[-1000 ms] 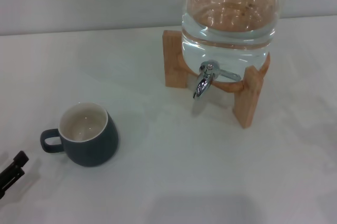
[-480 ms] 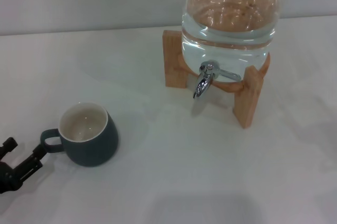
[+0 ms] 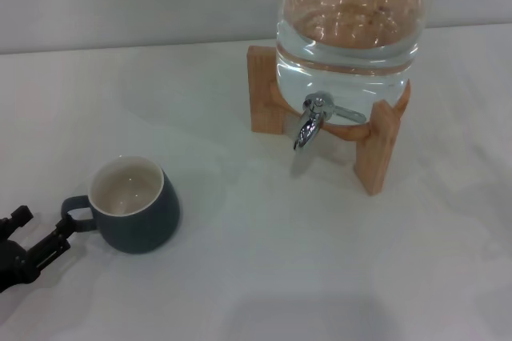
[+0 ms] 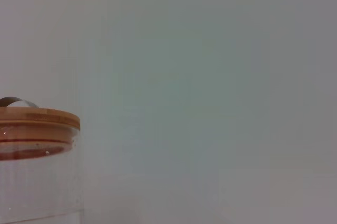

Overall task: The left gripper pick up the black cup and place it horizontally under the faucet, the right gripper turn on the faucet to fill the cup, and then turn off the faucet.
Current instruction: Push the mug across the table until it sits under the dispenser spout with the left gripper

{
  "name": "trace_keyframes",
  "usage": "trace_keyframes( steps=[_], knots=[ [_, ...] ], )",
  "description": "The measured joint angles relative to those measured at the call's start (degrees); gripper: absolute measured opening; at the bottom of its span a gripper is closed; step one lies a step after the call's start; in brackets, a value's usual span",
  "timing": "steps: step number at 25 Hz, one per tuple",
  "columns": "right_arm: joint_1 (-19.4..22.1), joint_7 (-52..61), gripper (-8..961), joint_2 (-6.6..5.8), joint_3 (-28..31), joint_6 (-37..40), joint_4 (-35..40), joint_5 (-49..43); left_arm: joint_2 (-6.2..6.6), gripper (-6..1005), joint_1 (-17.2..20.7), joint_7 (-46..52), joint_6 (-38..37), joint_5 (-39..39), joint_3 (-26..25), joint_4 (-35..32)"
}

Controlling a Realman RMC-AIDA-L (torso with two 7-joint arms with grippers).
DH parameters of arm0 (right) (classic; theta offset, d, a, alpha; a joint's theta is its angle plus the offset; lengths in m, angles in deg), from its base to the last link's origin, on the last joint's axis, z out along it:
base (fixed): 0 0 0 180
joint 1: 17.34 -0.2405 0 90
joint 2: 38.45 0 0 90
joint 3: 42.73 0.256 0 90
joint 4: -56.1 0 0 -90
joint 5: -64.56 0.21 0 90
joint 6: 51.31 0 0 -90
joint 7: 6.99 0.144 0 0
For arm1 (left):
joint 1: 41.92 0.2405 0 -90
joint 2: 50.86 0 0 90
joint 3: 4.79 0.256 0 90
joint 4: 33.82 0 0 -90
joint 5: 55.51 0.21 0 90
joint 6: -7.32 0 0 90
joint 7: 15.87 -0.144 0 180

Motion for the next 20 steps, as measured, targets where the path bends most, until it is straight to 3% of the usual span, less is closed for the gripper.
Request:
trace_keyframes(
  steps=[20],
  knots=[
    [-0.54,0.07,858,-0.53,0.00,0.20,0.00,0.18,0.00,842,-3.27,2.01,-4.04,0.20,0.00,0.07]
  ],
)
